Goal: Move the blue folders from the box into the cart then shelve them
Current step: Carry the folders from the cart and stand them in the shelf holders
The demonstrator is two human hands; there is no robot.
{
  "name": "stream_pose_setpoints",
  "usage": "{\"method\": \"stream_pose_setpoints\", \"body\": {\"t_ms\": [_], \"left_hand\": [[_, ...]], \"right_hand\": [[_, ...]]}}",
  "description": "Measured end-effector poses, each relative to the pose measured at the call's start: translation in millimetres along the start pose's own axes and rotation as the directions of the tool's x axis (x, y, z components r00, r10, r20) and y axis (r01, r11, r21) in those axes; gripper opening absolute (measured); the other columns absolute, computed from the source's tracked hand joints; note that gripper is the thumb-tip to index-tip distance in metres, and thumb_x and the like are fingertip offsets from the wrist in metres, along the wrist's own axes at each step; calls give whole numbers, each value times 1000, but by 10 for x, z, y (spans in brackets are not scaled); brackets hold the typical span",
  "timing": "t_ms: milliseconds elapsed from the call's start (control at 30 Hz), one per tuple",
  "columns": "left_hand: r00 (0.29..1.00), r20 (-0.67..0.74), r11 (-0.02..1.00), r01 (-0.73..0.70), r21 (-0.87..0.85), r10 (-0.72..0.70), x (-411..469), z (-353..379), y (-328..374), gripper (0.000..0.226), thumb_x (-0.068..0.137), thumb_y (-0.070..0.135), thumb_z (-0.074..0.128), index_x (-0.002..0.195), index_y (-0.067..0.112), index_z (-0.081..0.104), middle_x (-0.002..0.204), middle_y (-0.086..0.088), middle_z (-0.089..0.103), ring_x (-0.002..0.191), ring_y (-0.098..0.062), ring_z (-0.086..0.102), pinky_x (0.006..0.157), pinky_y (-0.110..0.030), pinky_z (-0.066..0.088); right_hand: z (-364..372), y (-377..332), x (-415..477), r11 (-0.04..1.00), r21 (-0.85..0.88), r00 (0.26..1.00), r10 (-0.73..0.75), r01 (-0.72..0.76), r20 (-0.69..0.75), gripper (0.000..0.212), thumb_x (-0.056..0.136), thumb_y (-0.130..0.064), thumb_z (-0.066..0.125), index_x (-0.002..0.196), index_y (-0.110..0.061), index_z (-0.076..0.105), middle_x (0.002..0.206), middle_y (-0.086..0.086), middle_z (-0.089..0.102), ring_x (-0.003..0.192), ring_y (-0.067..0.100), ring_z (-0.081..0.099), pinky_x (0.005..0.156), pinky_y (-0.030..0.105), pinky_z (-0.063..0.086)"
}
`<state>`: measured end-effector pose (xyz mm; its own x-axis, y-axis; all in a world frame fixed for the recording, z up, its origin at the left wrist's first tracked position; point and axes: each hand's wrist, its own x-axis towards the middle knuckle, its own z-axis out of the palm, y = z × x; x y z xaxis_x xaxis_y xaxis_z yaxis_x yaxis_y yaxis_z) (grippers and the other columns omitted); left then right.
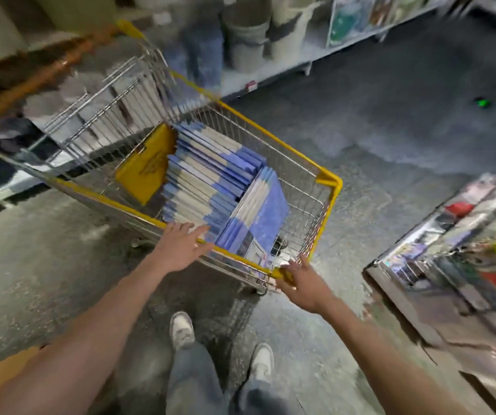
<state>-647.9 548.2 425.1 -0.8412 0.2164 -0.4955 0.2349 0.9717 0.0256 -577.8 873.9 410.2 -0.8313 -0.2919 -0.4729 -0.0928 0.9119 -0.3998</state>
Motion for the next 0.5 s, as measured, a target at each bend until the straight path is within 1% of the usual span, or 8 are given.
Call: {"method": "stream_pose_setpoints", "body": {"t_ms": [67,100,167,233,267,333,400,500], "left_hand": [[999,-41,999,1,42,1,137,-116,109,77,93,77,17,152,32,39,153,-10,44,140,-31,38,116,-46,25],[998,-63,997,-2,82,7,243,-198,175,76,93,76,19,148,31,45,149,-10,48,138,-30,41,115,-47,27],[997,-72,989,-32,141,42,409,-361,230,72,94,74,21,143,32,52,143,-7,55,134,-28,46,116,-49,28],[993,-67,982,-84,170,97,572,-523,352,67,95,72,22,141,35,54,138,-5,59,132,-27,48,115,-48,27],[990,-57,979,-115,171,126,656,-612,472,64,96,71,24,140,36,55,136,-4,60,131,-28,47,114,-46,29],[979,-54,966,-185,183,198,861,-769,776,62,96,70,29,137,34,58,132,-4,62,130,-29,47,110,-43,32],[964,-40,945,-250,209,264,1055,-895,1064,60,96,69,32,133,31,61,131,-6,63,130,-31,46,106,-42,34],[938,-32,912,-327,248,345,1300,-1018,1448,57,97,67,35,125,28,65,128,-9,65,128,-34,48,104,-42,36]], "right_hand": [[22,247,-133,998,44,997,48,-45,-56,47,101,-46,42,132,-12,53,131,13,57,148,38,19,119,37,19],[17,398,-195,996,52,995,70,-66,-71,47,102,-46,39,131,-12,55,130,12,59,145,37,26,121,34,12],[35,618,-271,987,120,988,119,-107,-100,67,98,-57,21,130,-12,58,127,11,62,137,34,42,121,27,-7],[67,848,-317,982,140,983,144,-128,-113,83,93,-66,7,133,-14,58,128,13,63,133,32,48,116,23,-19],[75,973,-344,977,157,976,167,-145,-138,83,95,-67,6,137,-15,56,132,13,62,136,32,45,116,24,-20],[37,1194,-442,960,180,959,241,-213,-151,79,98,-65,7,145,-18,49,145,9,54,147,30,29,117,27,-21],[-9,1402,-528,953,170,948,276,-249,-160,85,94,-69,1,150,-21,43,151,6,47,152,28,16,116,28,-24],[-52,1667,-655,917,219,922,366,-334,-128,81,92,-72,4,152,-28,38,156,1,41,154,26,0,122,40,-14]]}}
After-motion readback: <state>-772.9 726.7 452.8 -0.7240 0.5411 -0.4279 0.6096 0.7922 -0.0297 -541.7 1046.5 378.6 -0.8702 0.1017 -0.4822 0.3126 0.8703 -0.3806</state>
